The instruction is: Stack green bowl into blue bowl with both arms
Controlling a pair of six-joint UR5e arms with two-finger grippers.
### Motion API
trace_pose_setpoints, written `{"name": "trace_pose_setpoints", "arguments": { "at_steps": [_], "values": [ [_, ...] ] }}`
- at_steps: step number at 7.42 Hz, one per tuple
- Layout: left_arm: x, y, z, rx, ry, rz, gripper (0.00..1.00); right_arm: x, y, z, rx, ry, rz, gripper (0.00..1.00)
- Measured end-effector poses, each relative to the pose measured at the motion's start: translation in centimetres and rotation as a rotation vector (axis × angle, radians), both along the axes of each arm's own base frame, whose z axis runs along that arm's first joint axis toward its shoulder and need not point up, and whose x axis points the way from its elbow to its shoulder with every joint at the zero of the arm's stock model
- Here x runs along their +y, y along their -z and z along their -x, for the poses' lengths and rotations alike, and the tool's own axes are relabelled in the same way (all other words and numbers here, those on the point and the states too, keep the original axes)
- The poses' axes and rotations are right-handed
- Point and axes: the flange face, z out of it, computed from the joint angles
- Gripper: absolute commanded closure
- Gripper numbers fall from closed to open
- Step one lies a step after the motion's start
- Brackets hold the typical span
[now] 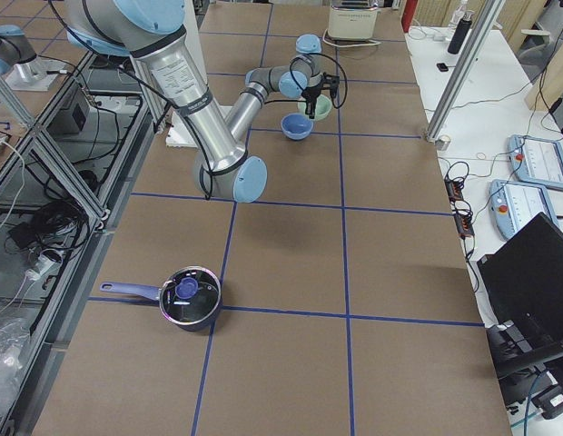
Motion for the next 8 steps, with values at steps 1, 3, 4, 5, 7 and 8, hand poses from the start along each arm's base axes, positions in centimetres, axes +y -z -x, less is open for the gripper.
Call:
{"name": "trace_pose_setpoints", "arguments": {
  "at_steps": [1, 3, 4, 5, 7, 8],
  "values": [
    [0.0, -0.2, 0.0, 0.0, 0.0, 0.003, 0.01, 1.0, 0.0, 1.1, 0.012, 0.004, 0.002, 1.0],
    [0.0, -0.3, 0.0, 0.0, 0.0, 0.005, 0.02, 2.1, -1.5, 2.7, 0.045, 0.01, 0.003, 1.0],
    [0.0, -0.3, 0.0, 0.001, -0.001, 0.004, 0.02, 2.4, -2.5, 3.1, 0.06, 0.014, 0.007, 1.0],
    [0.0, -0.3, 0.0, 0.001, -0.001, 0.004, 0.02, 2.6, -3.1, 3.3, 0.069, 0.018, 0.01, 1.0],
    [0.0, -0.3, 0.0, 0.0, -0.001, 0.001, 0.01, 3.2, -3.8, 3.7, 0.078, 0.029, 0.013, 1.0],
    [0.0, -0.3, 0.0, 0.0, -0.001, 0.0, 0.02, 3.5, -4.0, 3.9, 0.08, 0.035, 0.014, 1.0]
  ]
}}
